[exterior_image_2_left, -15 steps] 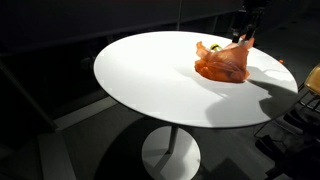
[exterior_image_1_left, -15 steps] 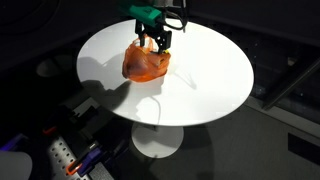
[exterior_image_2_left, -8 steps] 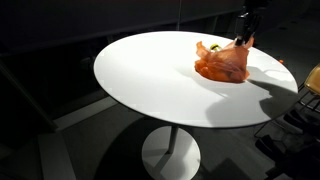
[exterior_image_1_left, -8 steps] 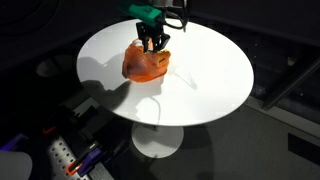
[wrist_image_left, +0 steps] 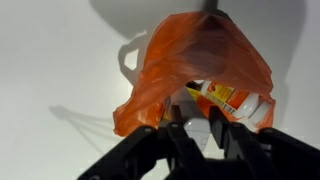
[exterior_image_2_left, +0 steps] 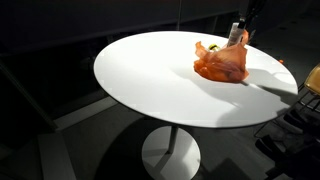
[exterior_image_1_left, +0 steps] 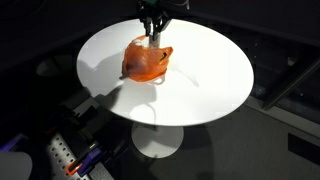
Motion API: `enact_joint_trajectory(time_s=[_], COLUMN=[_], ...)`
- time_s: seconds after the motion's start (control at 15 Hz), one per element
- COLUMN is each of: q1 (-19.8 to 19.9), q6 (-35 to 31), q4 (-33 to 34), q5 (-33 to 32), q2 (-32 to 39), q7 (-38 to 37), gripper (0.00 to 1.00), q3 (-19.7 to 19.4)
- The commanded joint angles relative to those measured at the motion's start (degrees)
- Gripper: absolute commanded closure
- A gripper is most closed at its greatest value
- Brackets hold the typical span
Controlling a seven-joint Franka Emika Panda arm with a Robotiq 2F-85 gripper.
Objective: Remove the white and blue bottle from the plastic and put it on the table
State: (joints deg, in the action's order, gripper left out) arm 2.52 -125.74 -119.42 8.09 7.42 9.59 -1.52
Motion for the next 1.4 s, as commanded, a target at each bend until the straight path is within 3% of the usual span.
enact_joint_trajectory(time_s=[0.0,0.67,1.33], q1=[1.13,5.34,7.66], q6=[0.93,-1.93,-1.35], q4=[0.45,2.67,4.29], q5=[2.63,5.28,5.85], q2=[-4.34,-7.5,0.65], q7=[1.15,-2.45,-3.31], gripper=[0.9,0.91,0.9], q3=[-0.41,-6.03,-7.95])
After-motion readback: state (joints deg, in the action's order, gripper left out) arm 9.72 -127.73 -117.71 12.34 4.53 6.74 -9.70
